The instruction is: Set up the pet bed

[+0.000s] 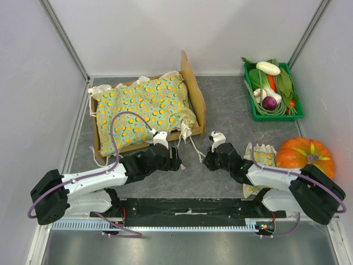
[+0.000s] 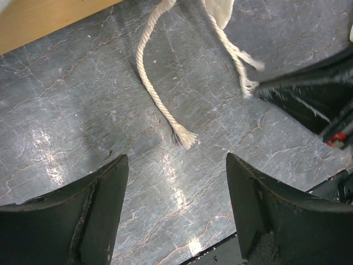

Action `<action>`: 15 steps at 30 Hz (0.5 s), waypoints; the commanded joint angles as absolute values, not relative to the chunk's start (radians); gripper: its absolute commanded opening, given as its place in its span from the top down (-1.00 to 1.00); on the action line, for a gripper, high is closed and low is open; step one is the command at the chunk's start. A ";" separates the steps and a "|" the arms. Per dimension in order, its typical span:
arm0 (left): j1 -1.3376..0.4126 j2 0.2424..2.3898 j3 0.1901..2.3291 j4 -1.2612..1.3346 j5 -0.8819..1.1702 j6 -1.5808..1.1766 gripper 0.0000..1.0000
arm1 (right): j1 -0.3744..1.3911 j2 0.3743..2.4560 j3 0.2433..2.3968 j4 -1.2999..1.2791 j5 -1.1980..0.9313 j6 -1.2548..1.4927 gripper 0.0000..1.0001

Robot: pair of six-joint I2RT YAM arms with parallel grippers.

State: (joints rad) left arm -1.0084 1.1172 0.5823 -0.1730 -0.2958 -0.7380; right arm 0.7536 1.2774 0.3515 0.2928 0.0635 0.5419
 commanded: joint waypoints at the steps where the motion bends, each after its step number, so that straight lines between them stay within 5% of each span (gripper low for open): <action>1: -1.014 1.129 0.595 -0.120 -0.321 -0.764 -0.54 | 0.785 1.175 0.302 0.171 0.064 0.595 0.60; 4: -1.014 1.135 0.601 -0.120 -0.321 -0.759 -0.54 | 0.784 1.134 0.342 0.111 0.139 0.536 0.32; 15: -1.014 1.103 0.600 -0.144 -0.341 -0.761 -0.54 | 0.784 1.322 0.552 0.199 0.127 0.266 -0.06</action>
